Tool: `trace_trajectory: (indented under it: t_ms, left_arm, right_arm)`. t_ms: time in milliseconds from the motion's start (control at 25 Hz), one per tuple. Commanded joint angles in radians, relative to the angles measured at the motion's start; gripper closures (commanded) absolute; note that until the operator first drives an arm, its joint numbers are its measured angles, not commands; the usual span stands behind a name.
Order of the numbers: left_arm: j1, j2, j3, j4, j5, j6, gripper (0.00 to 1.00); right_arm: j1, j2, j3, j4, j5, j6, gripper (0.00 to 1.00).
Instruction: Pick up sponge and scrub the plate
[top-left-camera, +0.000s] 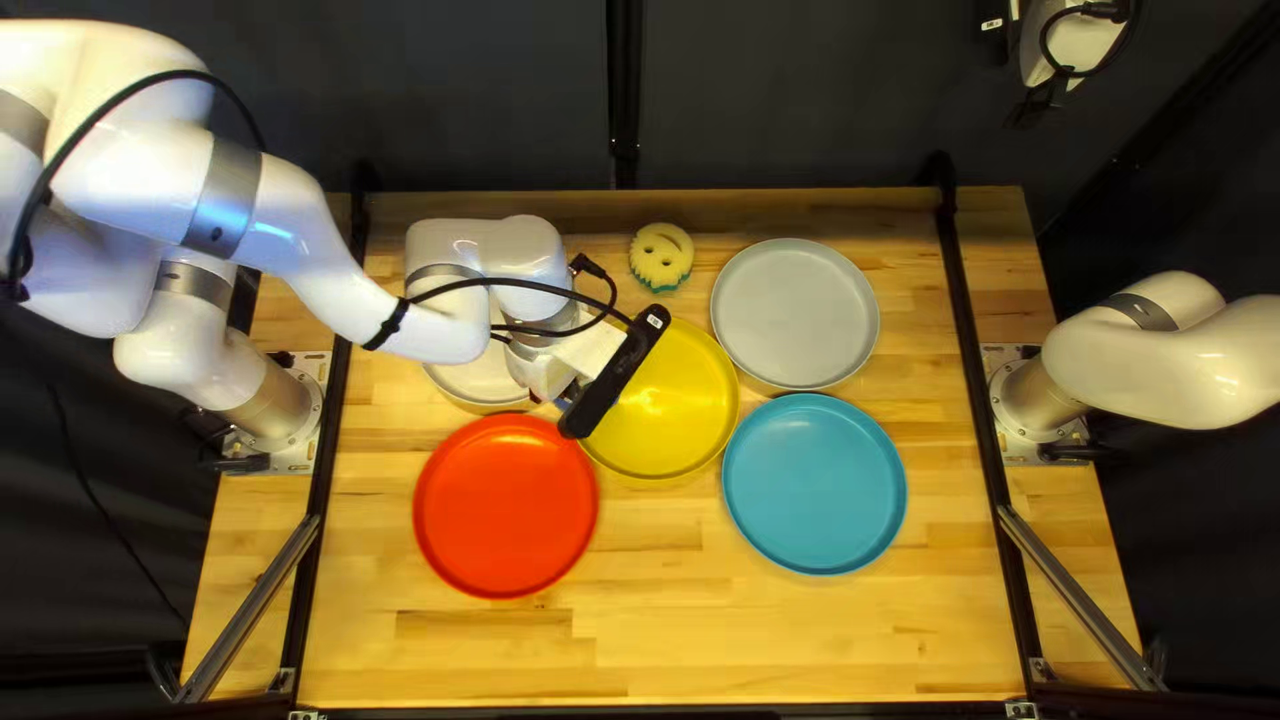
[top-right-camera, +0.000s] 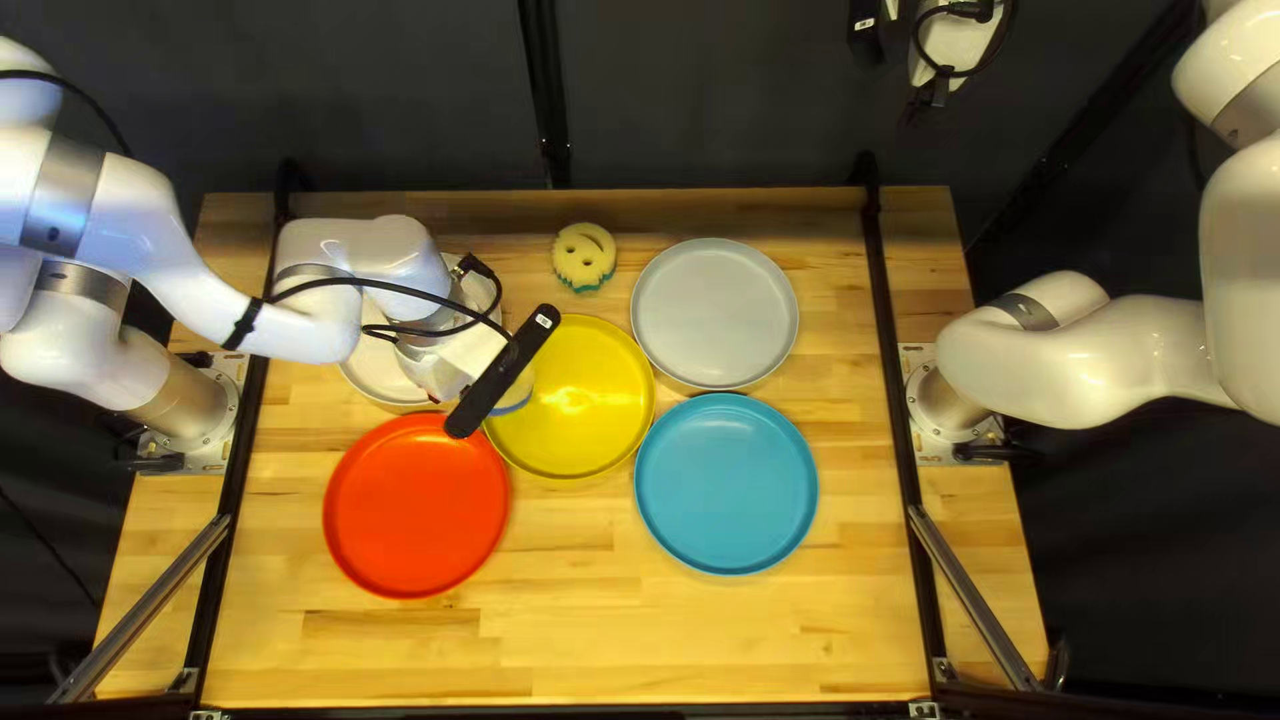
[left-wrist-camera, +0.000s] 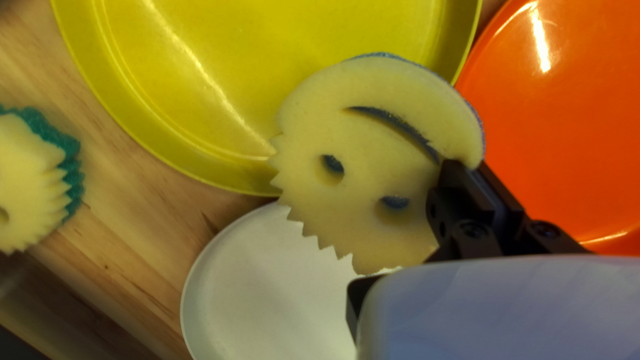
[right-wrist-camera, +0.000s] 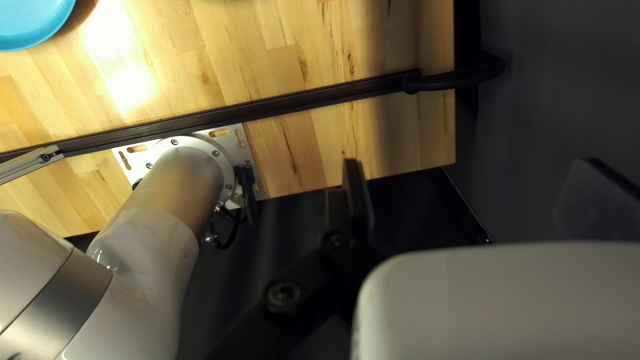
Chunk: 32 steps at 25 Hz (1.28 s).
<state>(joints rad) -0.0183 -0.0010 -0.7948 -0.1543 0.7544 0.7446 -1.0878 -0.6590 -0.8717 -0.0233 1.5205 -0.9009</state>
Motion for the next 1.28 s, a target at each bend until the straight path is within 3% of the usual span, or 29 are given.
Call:
trace_trajectory:
  t_ms: [40, 320, 760, 880, 1040, 1280]
  left_arm:
    - [-0.022, 0.058, -0.033, 0.009, -0.025, 0.002, 1.00]
    - [-0.047, 0.147, -0.082, 0.000, -0.056, 0.028, 1.00]
    - [-0.060, 0.358, -0.292, -0.022, -0.066, 0.100, 1.00]
    - [-0.056, 0.374, -0.311, -0.027, -0.066, 0.115, 1.00]
    - [-0.053, 0.355, -0.274, -0.036, -0.080, 0.127, 1.00]
    - [-0.047, 0.239, -0.132, -0.049, -0.094, 0.111, 1.00]
  right_arm:
    - [0.000, 0.000, 0.000, 0.000, 0.000, 0.000, 0.00]
    - [0.000, 0.000, 0.000, 0.000, 0.000, 0.000, 0.00]
    - [0.000, 0.000, 0.000, 0.000, 0.000, 0.000, 0.00]
    - [0.000, 0.000, 0.000, 0.000, 0.000, 0.000, 0.00]
    - [0.000, 0.000, 0.000, 0.000, 0.000, 0.000, 0.00]
    - [0.000, 0.000, 0.000, 0.000, 0.000, 0.000, 0.00]
